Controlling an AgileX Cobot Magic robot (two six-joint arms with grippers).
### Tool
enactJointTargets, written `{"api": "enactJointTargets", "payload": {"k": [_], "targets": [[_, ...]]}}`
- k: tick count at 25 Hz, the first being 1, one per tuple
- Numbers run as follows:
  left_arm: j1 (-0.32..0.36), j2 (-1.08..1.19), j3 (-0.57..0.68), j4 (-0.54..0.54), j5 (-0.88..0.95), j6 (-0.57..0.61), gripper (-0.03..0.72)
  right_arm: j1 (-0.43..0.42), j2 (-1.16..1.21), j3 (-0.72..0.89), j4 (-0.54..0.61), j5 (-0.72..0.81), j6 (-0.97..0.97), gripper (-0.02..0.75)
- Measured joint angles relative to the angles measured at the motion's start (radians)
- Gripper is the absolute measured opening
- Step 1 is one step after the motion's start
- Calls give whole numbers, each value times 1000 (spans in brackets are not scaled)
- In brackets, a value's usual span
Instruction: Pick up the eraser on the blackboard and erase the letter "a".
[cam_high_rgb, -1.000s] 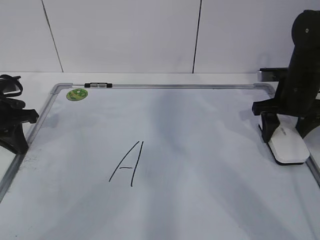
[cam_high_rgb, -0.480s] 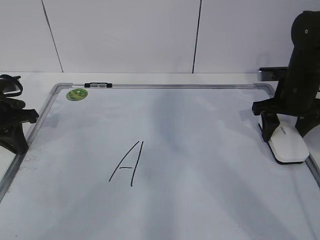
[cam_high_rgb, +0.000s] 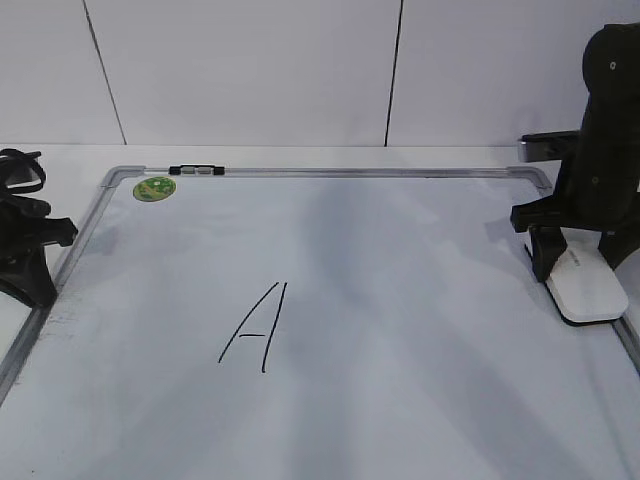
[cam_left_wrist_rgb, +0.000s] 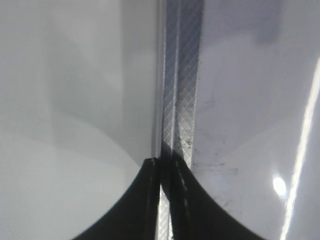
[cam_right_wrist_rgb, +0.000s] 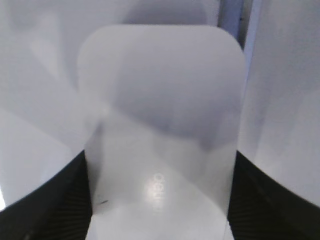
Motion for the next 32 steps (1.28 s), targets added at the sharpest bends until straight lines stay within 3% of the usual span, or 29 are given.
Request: {"api": "enactJointTargets", "payload": {"k": [11,22,32], "targets": [[0,0,0,-6,0,4,27,0,0,-4,34,-1,0,650],[0,0,0,-7,0,4,27,0,0,-25,32,40,2,655],[0,0,0,-9,-2,4,27,0,0,-173,-17,67,13,629]]}}
